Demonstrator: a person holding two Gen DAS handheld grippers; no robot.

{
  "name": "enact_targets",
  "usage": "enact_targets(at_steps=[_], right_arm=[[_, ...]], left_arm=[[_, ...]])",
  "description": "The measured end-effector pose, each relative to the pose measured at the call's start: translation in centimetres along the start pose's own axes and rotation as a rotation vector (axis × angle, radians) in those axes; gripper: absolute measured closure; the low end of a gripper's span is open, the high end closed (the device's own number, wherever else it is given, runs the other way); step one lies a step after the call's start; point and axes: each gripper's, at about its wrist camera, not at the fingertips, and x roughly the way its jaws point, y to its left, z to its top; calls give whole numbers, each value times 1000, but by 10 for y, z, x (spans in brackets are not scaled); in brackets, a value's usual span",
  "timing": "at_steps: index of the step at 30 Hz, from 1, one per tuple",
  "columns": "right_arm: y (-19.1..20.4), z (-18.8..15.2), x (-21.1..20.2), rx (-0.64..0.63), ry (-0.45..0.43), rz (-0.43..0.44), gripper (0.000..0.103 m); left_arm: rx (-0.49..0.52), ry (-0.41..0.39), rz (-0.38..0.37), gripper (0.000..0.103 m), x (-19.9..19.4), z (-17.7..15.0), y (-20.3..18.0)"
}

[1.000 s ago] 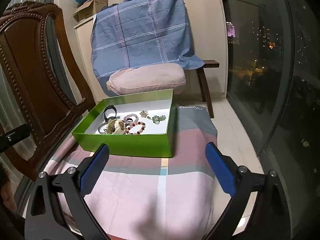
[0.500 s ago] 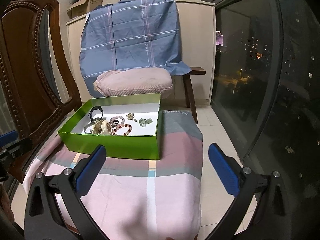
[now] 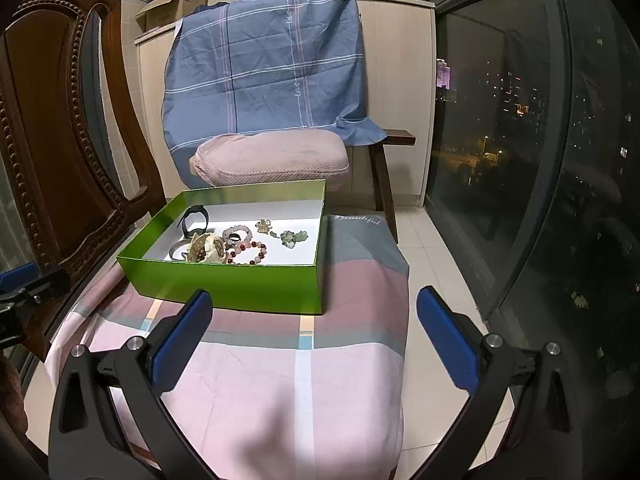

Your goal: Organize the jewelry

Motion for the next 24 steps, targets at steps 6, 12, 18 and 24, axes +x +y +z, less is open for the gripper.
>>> enact_targets(at_steps=[6,12,18,24], right_arm=[[0,0,0,-6,2,3,3],[2,1,2,-6,5,5,4],[2,0,2,-7,5,4,4],[2,0,1,-7,5,3,3]], left_arm=[[5,-3,27,4,0,-1,-1],[5,2,27,4,1,-1,0],[4,6,30,4,2,-1,1],[5,5,33,4,2,-1,2]])
